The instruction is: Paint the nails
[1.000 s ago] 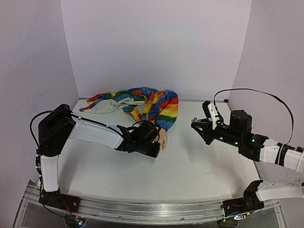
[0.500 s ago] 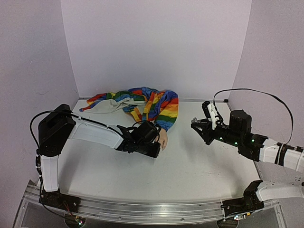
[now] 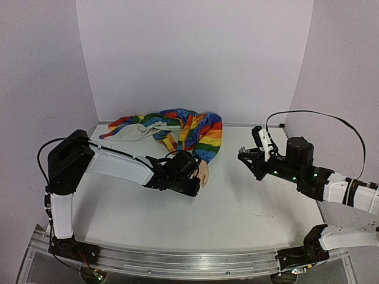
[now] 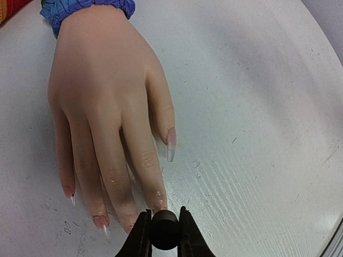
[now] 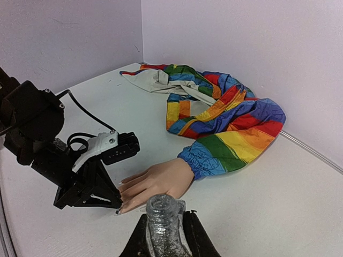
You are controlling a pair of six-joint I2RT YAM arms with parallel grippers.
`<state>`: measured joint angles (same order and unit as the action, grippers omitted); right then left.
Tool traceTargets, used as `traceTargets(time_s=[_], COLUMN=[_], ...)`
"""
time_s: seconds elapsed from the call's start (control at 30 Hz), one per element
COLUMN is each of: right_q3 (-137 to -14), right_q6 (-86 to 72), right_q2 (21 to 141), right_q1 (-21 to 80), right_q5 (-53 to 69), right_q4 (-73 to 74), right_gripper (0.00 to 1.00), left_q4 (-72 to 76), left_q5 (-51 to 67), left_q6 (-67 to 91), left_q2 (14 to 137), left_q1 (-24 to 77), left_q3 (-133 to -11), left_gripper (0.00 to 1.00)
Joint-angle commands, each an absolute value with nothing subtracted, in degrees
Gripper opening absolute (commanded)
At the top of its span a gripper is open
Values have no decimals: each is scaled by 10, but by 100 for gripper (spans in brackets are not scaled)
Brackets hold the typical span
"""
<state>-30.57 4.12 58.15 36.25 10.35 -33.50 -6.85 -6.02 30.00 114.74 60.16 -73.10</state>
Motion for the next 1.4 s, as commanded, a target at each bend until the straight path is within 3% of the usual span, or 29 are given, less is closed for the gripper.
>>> traceTargets(time_s=[0.0, 1.37], right_q3=[-308, -309], right_q6=[44, 44], right_q2=[578, 585], right_q1=[360, 361], right_q5=[115, 119], right_q4=[-378, -378], right_gripper=[0, 0], left_q4=[-40, -41], left_q5=[-60, -75], left_q6=[304, 312], left_q2=[1144, 1087], left_q1=[600, 599], left_q3=[-739, -723], left_gripper=[0, 0])
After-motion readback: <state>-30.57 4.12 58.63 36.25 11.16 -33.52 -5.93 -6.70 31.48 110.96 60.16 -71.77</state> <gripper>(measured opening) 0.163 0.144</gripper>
